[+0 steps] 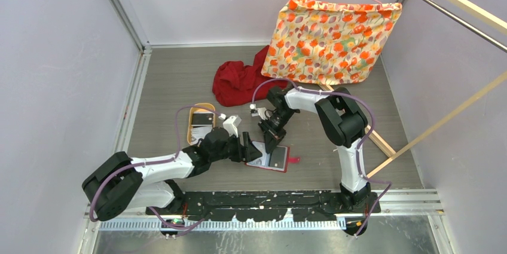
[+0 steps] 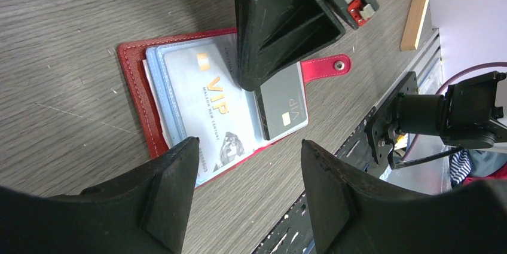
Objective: Put the credit cards into the card holder
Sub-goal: Insert the credit card into the card holder.
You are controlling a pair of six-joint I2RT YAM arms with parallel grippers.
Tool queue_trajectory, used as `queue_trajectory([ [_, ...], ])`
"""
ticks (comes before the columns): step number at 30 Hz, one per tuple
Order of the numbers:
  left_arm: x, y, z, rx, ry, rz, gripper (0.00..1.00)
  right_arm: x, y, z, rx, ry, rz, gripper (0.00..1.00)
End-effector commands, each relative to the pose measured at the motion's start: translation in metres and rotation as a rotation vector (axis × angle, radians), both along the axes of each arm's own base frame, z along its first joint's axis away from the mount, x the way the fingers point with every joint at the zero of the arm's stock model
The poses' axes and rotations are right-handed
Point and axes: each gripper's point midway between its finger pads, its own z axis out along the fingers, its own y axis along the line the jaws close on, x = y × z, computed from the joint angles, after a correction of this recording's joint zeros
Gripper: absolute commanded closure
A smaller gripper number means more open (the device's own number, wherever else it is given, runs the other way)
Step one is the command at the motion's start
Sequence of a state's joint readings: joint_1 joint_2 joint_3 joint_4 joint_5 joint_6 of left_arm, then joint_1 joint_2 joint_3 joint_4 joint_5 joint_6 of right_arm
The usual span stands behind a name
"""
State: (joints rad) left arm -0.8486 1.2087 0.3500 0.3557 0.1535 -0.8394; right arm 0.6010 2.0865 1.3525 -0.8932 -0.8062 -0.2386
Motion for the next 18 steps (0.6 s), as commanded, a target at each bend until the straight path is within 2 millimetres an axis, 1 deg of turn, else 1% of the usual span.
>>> queue_trajectory([
  [1,0.004,-0.003,0.011,-0.046,-0.026,0.007,0.35,0.011,-0.006,-0.015,-0.098,-0.054,-0.006,0.91],
  [3,0.004,-0.003,0.011,-0.047,-0.025,0.006,0.35,0.013,-0.008,-0.019,-0.12,-0.055,-0.011,0.91],
  [11,0.002,-0.007,0.011,-0.074,-0.013,-0.004,0.35,0.014,-0.009,-0.024,-0.148,-0.06,-0.015,0.91],
  [13,0.003,-0.009,0.01,-0.078,-0.009,-0.005,0.35,0.013,-0.008,-0.022,-0.135,-0.053,-0.007,0.91],
  [15,0.002,-0.009,0.008,-0.075,-0.001,-0.005,0.35,0.007,-0.002,-0.009,-0.061,-0.028,0.014,0.91],
  [18,0.003,-0.008,0.007,-0.074,-0.003,0.002,0.36,-0.001,0.009,0.02,0.08,-0.006,0.058,0.91],
])
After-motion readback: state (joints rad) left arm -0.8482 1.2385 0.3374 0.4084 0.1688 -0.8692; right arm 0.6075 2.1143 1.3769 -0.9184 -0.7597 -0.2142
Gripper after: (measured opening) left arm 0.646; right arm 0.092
